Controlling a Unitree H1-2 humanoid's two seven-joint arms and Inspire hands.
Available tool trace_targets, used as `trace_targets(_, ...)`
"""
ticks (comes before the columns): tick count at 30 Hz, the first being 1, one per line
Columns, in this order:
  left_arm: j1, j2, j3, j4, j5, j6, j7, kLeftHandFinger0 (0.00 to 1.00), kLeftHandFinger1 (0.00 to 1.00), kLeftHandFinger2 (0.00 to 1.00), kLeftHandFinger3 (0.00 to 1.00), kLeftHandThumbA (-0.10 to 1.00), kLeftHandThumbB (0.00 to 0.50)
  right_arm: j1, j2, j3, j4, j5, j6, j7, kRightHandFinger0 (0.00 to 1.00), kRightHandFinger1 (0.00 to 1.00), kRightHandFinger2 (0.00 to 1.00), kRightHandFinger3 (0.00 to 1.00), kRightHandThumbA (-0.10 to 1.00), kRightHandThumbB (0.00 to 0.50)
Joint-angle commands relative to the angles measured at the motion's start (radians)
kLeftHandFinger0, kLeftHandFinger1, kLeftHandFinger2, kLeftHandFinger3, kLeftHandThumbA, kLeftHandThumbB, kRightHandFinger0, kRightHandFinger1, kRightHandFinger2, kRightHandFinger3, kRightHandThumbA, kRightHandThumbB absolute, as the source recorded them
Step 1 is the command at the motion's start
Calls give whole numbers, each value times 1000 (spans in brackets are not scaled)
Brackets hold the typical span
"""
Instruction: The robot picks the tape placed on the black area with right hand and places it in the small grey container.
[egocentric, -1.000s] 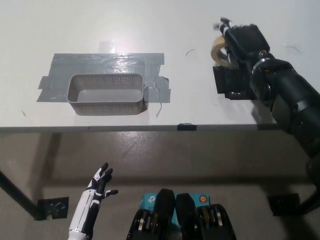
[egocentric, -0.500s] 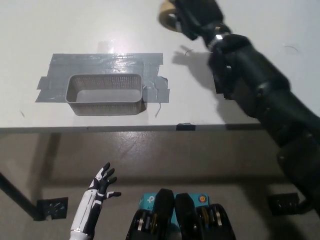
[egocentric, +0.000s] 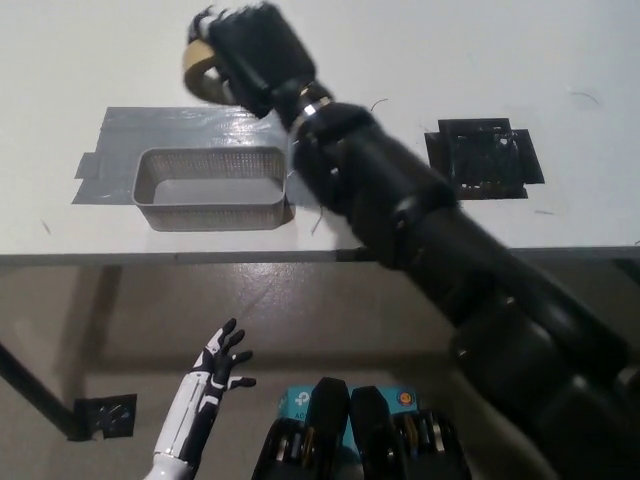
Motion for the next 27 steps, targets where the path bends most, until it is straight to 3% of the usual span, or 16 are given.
trace_targets(1,-8,8,-12,-38,19,-24,-11,705,845,998,1000,1000,1,-72,55,-4,30,3,16,-70,0,129,603,211,-100,250)
trace_targets(4,-6,6,-21,-43,18,-15,-17,704,840,990,1000,1000,23,-46,83,-3,64,7,18,-86,0,148,677,211,-100,236)
trace_targets(6,-16,7,-23,-36,12,-18,-19,716,849,991,1000,1000,20,-37,92,-4,83,10,20,-89,0,248,802,285,-100,239)
trace_targets(9,-4,13,-32,-41,25,-19,-19,724,845,995,1000,1000,41,-4,103,-2,100,12,33,-70,0,352,898,510,-100,209)
trace_targets(12,-8,10,-35,-48,18,-4,-21,731,849,1000,1000,1000,62,24,109,-2,115,14,51,-59,0,249,735,436,-100,215)
trace_targets(13,-7,9,-37,-50,18,-3,-21,731,848,1000,1000,1000,62,25,108,-2,114,14,51,-59,0,235,677,401,-100,259)
trace_targets(14,-12,9,-37,-46,19,-11,-18,727,842,1000,1000,1000,51,37,105,-6,122,21,50,-41,0,227,713,612,-100,184)
trace_targets(15,-16,9,-35,-45,22,-11,-16,716,831,992,1000,1000,52,38,104,-11,125,29,53,-17,10,273,780,668,-100,170)
trace_targets(16,-20,8,-34,-42,25,-12,-13,709,823,984,1000,1000,51,41,101,-23,130,45,58,34,57,376,896,643,-100,154)
trace_targets(17,-20,8,-33,-40,25,-14,-13,706,821,980,1000,1000,56,40,99,-39,136,68,73,115,267,583,1000,856,-70,167)
trace_targets(18,-19,9,-33,-40,27,-15,-12,700,816,976,1000,1000,63,39,97,-57,140,89,93,195,387,704,1000,1000,0,229)
trace_targets(19,-20,9,-32,-39,30,-15,-12,698,815,975,1000,1000,64,39,96,-67,139,99,95,223,400,700,1000,1000,43,230)
trace_targets(20,-22,11,-33,-37,35,-16,-11,688,807,966,1000,1000,71,39,93,-81,140,113,104,277,660,990,1000,1000,160,312)
trace_targets(21,-25,16,-34,-38,39,-15,-14,680,802,961,1000,1000,69,45,86,-94,139,127,117,338,1000,1000,1000,1000,268,372)
trace_targets(23,-30,15,-35,-37,38,-10,-17,672,798,960,1000,1000,79,54,74,-92,136,122,129,378,1000,1000,1000,1000,426,478)
trace_targets(27,-38,20,-28,-36,38,-22,-14,652,780,946,1000,1000,62,51,59,-109,126,138,142,476,1000,1000,1000,1000,579,500)
